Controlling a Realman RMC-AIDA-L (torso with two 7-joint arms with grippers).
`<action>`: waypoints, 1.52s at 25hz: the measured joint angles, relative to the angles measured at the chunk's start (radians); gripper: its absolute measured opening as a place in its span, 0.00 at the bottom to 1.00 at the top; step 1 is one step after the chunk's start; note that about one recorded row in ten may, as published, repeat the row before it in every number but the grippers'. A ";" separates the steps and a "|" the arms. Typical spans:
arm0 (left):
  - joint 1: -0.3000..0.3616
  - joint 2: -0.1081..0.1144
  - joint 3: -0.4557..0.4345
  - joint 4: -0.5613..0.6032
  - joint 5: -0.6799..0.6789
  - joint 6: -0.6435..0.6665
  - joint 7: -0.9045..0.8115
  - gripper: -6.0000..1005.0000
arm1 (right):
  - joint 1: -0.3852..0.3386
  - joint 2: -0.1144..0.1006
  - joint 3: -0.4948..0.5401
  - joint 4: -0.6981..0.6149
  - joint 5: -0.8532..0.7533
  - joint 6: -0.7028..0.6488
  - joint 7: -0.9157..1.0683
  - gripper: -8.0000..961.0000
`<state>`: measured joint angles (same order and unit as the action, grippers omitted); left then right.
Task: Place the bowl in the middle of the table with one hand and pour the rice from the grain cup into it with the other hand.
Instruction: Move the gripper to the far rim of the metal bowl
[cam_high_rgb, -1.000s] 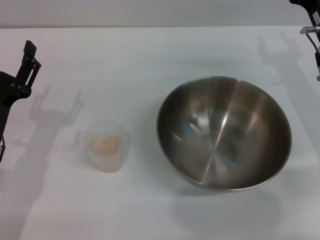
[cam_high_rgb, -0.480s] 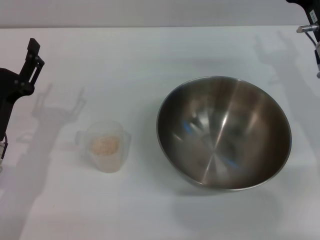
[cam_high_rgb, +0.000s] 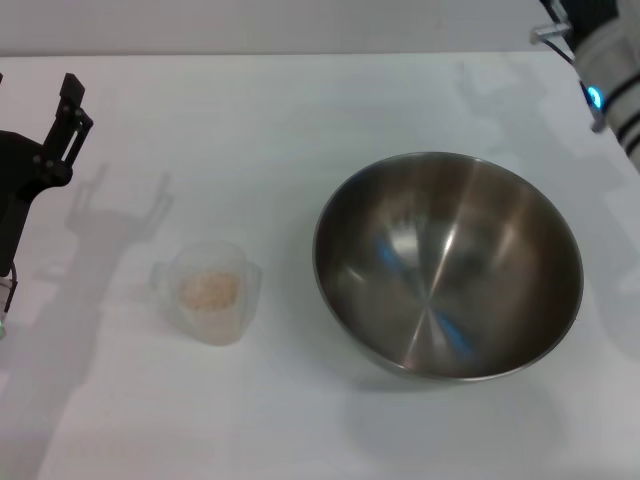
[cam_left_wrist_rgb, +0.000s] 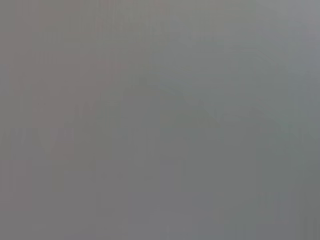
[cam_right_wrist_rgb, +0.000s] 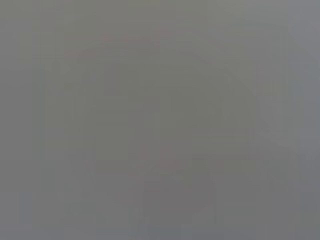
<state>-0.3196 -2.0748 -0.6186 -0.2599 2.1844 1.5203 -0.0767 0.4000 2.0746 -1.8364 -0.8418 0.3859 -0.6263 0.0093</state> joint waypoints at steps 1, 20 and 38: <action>-0.001 0.000 -0.002 0.001 0.000 -0.001 0.000 0.81 | -0.028 0.003 0.008 -0.081 -0.023 0.083 0.000 0.66; -0.001 0.002 -0.017 0.015 -0.008 0.001 0.000 0.81 | 0.069 -0.001 0.414 -0.937 0.114 2.018 -0.234 0.65; -0.008 0.004 -0.025 0.027 -0.008 0.007 0.000 0.81 | 0.199 -0.002 0.511 -0.609 0.081 2.185 -0.465 0.64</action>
<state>-0.3275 -2.0711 -0.6433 -0.2331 2.1767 1.5274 -0.0767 0.5988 2.0722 -1.3257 -1.4509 0.4666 1.5591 -0.4556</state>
